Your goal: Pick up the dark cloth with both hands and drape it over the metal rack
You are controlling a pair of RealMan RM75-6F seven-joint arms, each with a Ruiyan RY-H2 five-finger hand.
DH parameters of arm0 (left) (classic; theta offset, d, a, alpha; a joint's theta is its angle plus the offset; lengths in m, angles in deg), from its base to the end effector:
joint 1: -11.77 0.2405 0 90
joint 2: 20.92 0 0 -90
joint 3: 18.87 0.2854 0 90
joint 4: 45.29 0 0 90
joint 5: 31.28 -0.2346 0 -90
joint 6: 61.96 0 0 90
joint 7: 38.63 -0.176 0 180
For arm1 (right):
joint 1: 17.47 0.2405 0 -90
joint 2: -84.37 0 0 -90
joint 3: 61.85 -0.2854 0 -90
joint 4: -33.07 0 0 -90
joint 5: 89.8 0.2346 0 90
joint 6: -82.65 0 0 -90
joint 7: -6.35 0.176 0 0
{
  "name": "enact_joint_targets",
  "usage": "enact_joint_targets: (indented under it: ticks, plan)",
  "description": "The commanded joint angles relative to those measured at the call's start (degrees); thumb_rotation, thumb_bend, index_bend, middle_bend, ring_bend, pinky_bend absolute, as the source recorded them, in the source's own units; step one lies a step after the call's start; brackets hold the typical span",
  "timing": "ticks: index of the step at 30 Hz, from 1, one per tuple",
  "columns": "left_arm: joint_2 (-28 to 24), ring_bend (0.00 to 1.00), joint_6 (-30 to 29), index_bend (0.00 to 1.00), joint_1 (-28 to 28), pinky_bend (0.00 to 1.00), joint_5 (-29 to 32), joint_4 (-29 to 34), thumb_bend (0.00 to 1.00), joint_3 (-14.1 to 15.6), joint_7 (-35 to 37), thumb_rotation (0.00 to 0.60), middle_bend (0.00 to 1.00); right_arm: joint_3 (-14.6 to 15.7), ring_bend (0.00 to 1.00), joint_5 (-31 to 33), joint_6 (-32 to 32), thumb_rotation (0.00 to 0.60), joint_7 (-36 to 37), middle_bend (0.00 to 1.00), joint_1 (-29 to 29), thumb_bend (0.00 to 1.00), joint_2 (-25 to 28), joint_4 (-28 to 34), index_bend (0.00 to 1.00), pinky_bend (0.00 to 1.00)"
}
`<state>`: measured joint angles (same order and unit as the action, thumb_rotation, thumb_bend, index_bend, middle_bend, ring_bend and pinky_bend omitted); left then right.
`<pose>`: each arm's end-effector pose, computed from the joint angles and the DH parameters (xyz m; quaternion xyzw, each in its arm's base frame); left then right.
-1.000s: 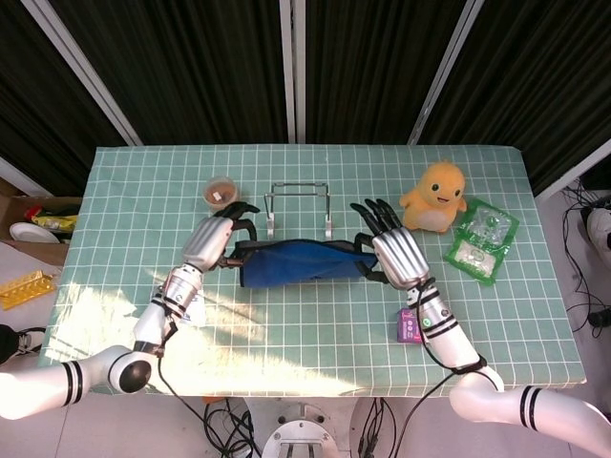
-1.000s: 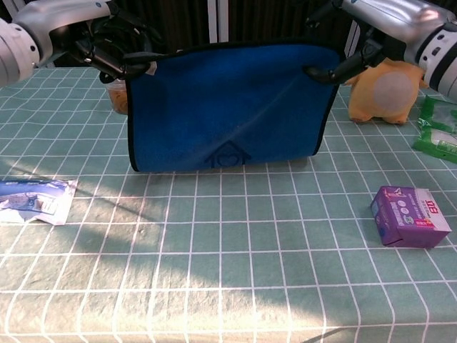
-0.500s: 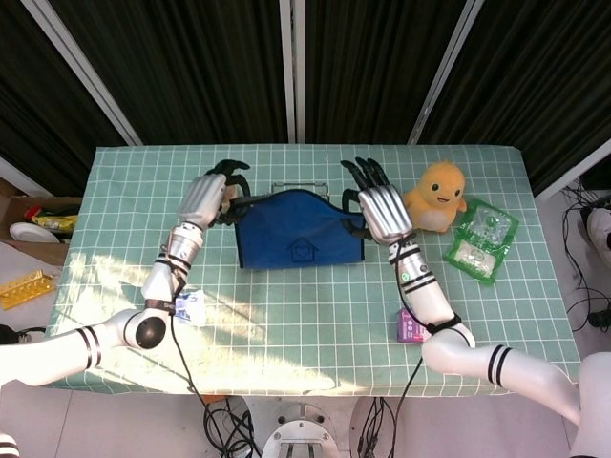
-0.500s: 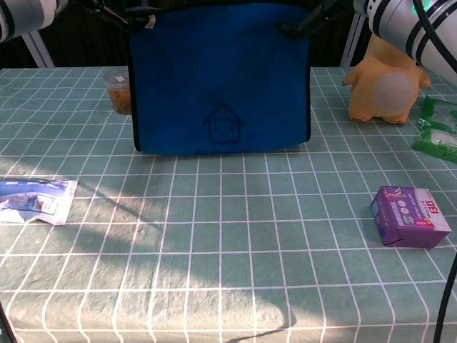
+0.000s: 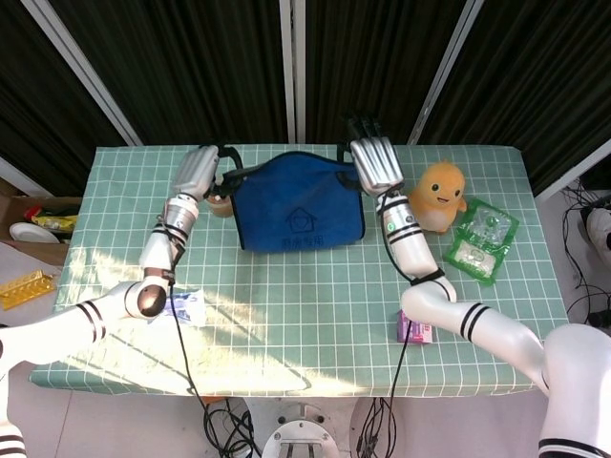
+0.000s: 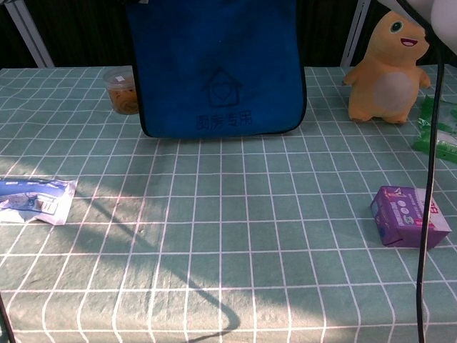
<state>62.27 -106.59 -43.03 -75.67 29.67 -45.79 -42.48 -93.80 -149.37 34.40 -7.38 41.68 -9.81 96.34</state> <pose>-0.0996 0.5300 0.0470 -0.5858 -0.5033 -0.4880 0.4068 -0.0389 -0.5458 0.0230 0.6439 -0.3444 0.5066 0.4585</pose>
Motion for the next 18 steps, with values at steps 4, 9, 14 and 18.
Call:
enact_joint_targets:
  ticks: [4,9,14,18]
  plan:
    - [0.9,0.11,2.6,0.85,-2.7,0.22,3.7,-5.1,0.5,-1.0,0.7,0.6,0.2,-2.1,0.0,5.5,6.9,0.6,3.2,0.1,6.2,0.49,-2.6,-10.1,1.0,0.0]
    - [2.3,0.12,5.4,0.87,-5.4,0.22,6.9,-11.8,0.52,-2.0,1.5,0.6,0.23,-2.1,0.0,6.3,9.0,0.6,5.6,0.11,10.6,0.49,-5.8,-19.2,1.0,0.0]
    - [4.2,0.12,11.2,0.78,-8.2,0.22,11.0,-19.6,0.52,-1.7,1.8,0.6,0.23,-1.4,0.0,5.9,11.7,0.6,8.2,0.12,15.0,0.5,-10.2,-30.6,1.0,0.0]
    - [3.7,0.13,20.1,0.14,-9.8,0.21,13.7,-23.4,0.46,0.6,1.3,0.6,0.15,-0.2,0.0,6.5,16.4,0.6,7.2,0.06,17.8,0.44,-13.2,-38.2,0.72,0.0]
